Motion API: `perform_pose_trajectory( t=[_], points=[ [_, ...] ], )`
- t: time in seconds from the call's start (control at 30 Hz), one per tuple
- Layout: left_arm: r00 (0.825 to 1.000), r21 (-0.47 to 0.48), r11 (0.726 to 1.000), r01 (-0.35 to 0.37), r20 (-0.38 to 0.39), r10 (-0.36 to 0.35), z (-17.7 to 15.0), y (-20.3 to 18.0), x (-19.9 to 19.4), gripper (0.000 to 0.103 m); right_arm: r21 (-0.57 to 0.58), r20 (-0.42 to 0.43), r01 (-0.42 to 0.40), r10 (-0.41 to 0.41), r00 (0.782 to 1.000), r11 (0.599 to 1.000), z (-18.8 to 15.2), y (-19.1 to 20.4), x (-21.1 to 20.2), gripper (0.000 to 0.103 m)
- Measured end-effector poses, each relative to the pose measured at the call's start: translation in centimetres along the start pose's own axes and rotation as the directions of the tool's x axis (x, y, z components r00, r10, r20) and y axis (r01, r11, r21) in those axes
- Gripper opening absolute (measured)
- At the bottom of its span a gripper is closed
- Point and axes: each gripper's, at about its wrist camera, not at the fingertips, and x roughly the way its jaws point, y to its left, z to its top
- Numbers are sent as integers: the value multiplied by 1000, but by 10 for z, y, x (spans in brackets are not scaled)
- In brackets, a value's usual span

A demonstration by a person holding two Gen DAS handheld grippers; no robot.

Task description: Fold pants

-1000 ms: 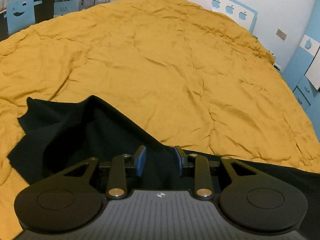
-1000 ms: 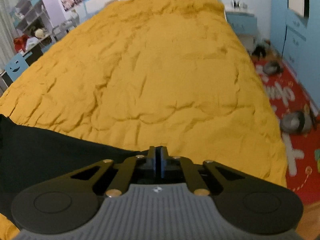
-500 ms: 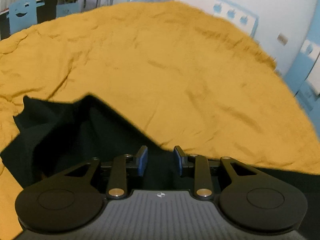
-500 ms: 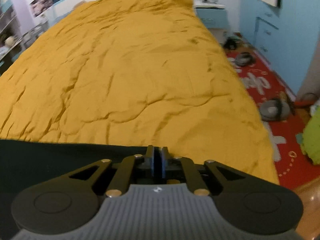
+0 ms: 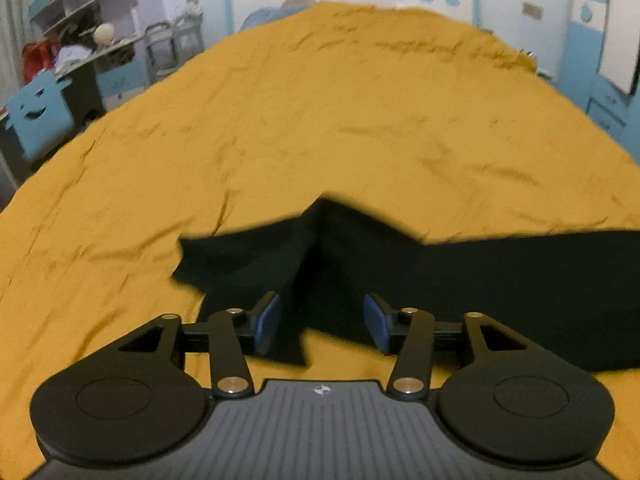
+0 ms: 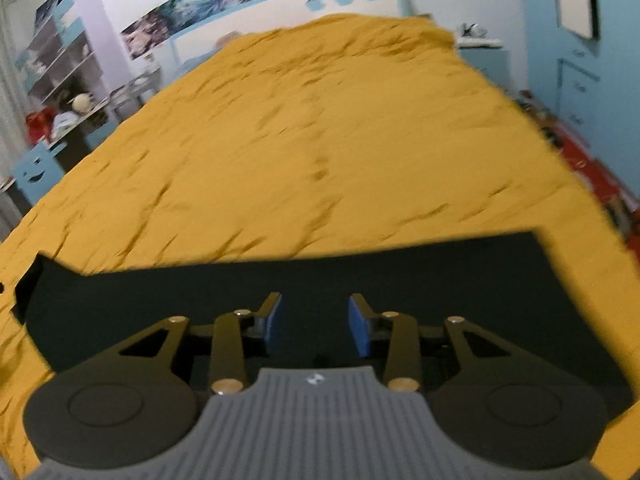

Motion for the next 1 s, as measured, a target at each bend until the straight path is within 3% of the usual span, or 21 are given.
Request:
perform_pose_trajectory(
  t=[0.2,0.33,0.43,0.5,0.63,0.7,0.77,0.8,0.83,0.87,1.0],
  points=[
    [1000,-108,994,-31,-9,30,-29,17,29,63,-4,-86,-10,10,996,1000,-37,61,36,35],
    [998,-246,969,-13,62,29,-26,48,32,63,-33,-94,29,-31,995,999,-37,77,41,36],
    [996,-445,895,38,93,4,-18,98,42,64,-43,-92,68,-72,993,997,-32,76,42,36],
    [997,-563,825,41,80,5,-13,129,57,64,-38,-92,98,-101,991,994,-31,73,45,36],
    [995,-713,694,93,44,-89,-14,166,102,60,-40,-94,118,-122,988,992,-30,68,46,36],
    [995,-737,670,90,42,-87,-16,171,117,50,-61,-99,132,-138,986,989,-29,70,50,36],
    [993,-753,648,116,80,-85,-18,173,122,20,-80,-100,141,-148,984,987,-28,73,53,36],
    [991,-760,636,135,100,-90,-18,174,122,12,-87,-101,143,-152,983,986,-28,73,53,36],
    [988,-755,636,156,124,-96,-16,173,120,1,-96,-103,146,-156,982,985,-28,73,54,36],
    [985,-744,646,173,146,-95,-14,172,118,1,-103,-105,147,-158,982,984,-28,74,55,37],
    [967,-646,729,227,239,-89,15,163,91,1,-122,-109,152,-165,980,981,-29,73,59,37]
  ],
)
